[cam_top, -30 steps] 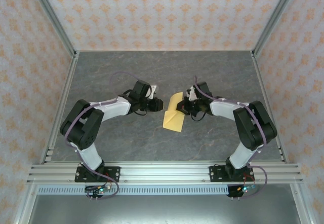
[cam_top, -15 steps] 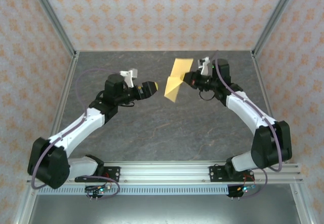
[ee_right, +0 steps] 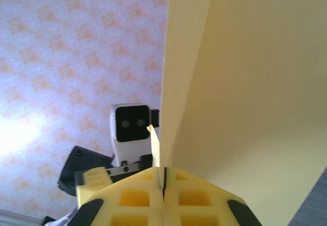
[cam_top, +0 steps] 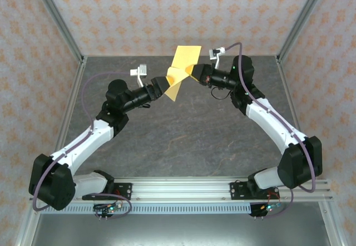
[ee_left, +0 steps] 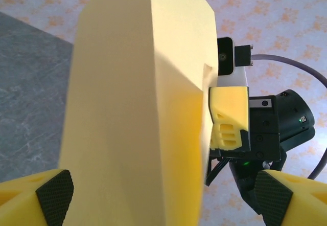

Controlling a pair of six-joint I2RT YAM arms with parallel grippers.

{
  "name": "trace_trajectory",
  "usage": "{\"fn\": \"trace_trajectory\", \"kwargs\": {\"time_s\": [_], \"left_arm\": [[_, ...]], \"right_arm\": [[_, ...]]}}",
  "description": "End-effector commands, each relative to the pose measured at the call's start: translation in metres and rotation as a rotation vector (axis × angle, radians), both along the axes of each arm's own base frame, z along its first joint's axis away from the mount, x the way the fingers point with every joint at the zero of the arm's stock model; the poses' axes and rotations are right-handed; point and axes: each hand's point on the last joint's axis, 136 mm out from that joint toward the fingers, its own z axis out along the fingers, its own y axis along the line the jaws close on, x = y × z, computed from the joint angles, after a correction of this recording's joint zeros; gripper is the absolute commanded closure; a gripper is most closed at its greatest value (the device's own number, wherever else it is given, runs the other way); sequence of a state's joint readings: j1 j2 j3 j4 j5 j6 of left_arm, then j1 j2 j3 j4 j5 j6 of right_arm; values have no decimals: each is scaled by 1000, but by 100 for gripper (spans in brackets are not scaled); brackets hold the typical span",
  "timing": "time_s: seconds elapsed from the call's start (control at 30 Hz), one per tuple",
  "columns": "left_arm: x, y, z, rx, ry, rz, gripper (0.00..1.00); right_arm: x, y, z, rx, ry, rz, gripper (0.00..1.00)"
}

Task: Fold a paper plane with a square sheet of paper (fold left side to right side)
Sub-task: Turn over the paper at the center of the table.

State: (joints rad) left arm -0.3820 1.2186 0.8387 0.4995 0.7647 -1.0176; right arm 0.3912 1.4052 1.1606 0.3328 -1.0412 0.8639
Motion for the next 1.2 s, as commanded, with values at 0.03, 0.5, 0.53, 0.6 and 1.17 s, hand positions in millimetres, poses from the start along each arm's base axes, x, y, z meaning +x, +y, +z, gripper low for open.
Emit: {"fn": "trace_trajectory", "kwargs": {"time_s": [0.03,0.5,0.53,0.6,1.17], "left_arm": [[-11,-8,40,-101,-92,-58,15],[-21,-4,57,-141,-136,-49,72],[-21,-3,57,-140,-135,-47,75],[-22,-2,57,-140,-136,-46,80],[-34,10,-37,602,-115,129,100]], "right_arm": [[-12,6,42,104,-79,46,97],[-17,8,32,120,-25,58,95],[-17,8,30,117,-21,59,95],[-17,9,28,107,-18,62,95],[1,-67,-39,-441,-20,-376,42]]}}
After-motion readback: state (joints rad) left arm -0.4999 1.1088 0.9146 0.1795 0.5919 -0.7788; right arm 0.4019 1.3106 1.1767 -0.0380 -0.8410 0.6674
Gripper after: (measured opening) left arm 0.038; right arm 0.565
